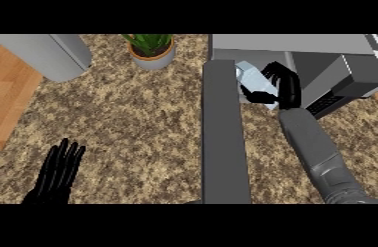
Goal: Pick up the milk, place it into the microwave and close the microwave
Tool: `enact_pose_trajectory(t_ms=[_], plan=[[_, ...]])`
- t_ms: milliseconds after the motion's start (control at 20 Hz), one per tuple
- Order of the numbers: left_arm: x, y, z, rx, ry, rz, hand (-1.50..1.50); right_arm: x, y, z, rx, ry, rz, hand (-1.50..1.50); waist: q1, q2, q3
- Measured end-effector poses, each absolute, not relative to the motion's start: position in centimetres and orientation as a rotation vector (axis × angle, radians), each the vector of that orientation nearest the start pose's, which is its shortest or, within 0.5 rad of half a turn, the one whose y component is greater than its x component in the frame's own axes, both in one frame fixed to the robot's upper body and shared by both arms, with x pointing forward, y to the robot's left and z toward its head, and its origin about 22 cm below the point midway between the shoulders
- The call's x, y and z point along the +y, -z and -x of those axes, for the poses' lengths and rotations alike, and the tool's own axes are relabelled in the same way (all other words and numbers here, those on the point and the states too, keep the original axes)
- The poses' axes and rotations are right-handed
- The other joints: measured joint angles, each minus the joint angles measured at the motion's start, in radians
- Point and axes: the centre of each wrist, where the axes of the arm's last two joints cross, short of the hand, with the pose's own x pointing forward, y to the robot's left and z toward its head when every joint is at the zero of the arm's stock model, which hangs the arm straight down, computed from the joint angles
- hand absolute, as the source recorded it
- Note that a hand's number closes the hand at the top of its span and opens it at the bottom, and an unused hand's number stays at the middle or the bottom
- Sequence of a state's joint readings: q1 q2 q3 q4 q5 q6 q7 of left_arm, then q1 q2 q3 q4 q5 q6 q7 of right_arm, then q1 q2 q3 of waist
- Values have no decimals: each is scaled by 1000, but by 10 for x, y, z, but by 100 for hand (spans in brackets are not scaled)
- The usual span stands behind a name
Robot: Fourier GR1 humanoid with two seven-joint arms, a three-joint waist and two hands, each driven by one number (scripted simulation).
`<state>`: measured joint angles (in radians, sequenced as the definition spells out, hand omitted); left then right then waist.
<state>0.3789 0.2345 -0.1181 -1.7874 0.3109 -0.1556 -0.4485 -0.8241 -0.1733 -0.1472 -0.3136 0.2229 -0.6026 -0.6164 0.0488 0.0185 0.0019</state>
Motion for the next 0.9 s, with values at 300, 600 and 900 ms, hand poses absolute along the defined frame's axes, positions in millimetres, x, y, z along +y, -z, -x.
enact_pose_trajectory(t_ms=[300, 600, 900], plan=[[278, 5, -160, -1853, 23, 180, -150, -241, 16, -408, -1708, -304, 931, 150, 21, 12, 1], [279, 9, -161, -1839, 85, 137, -150, -252, 3, -416, -1672, -268, 1083, -150, 44, 21, 2], [275, 8, -167, -1843, 117, 133, -150, -261, -4, -419, -1638, -333, 1165, -150, 63, 29, 3]])
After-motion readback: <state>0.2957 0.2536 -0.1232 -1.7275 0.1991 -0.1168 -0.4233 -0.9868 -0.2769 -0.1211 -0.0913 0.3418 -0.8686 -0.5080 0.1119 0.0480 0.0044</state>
